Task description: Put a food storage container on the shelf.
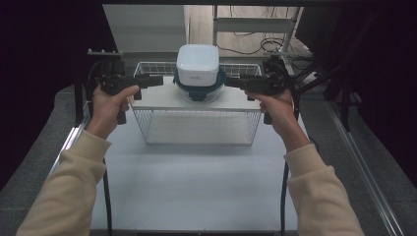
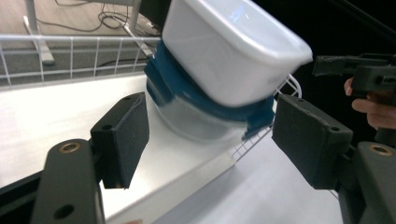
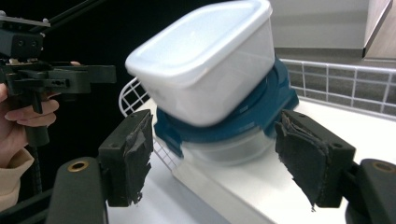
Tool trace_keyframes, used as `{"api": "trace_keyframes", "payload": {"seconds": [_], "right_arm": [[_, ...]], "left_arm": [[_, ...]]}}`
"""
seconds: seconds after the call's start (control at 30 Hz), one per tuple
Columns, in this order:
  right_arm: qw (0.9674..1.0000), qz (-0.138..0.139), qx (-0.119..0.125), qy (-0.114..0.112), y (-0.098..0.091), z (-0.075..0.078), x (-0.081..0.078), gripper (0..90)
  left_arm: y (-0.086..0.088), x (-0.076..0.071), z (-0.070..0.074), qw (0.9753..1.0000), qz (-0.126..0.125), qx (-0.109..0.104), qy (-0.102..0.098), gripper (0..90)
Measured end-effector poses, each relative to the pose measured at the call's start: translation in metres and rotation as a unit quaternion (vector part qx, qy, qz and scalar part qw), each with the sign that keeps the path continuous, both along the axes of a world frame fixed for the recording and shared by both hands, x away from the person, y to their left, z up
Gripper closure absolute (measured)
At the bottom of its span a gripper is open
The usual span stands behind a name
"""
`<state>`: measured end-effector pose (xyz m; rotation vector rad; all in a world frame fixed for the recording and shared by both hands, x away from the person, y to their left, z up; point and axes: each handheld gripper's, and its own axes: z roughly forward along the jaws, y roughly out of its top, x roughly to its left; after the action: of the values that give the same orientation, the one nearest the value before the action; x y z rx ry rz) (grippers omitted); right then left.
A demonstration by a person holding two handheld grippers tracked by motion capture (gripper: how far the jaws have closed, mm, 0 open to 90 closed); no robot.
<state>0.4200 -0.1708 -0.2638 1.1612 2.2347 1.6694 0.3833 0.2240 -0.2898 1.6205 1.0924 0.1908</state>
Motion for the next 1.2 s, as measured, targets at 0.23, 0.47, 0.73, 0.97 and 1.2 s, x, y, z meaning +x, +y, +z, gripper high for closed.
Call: {"api": "trace_keyframes", "payload": {"seconds": [0.23, 0.47, 0.73, 0.97, 1.2], "right_arm": [[0.9997, -0.004, -0.010, -0.024, -0.012, -0.012, -0.029, 27.6], [0.9990, -0.008, -0.024, -0.038, -0.023, -0.024, -0.053, 27.6], [0.9975, -0.015, -0.041, -0.056, -0.041, -0.045, -0.082, 24.4], [0.9952, -0.021, -0.070, -0.065, -0.049, -0.074, -0.110, 18.9], [0.9907, -0.038, -0.112, -0.067, -0.052, -0.106, -0.134, 15.3]], "left_arm": [[-0.006, -0.027, -0.018, 0.9996, -0.004, 0.026, -0.009, 26.2], [-0.005, -0.050, -0.035, 0.9989, -0.004, 0.043, -0.015, 26.2], [-0.002, -0.079, -0.060, 0.9981, -0.003, 0.057, -0.024, 21.9], [-0.004, -0.106, -0.085, 0.9947, 0.004, 0.099, -0.029, 14.5], [-0.007, -0.121, -0.120, 0.9939, 0.010, 0.110, -0.003, 12.9]]}}
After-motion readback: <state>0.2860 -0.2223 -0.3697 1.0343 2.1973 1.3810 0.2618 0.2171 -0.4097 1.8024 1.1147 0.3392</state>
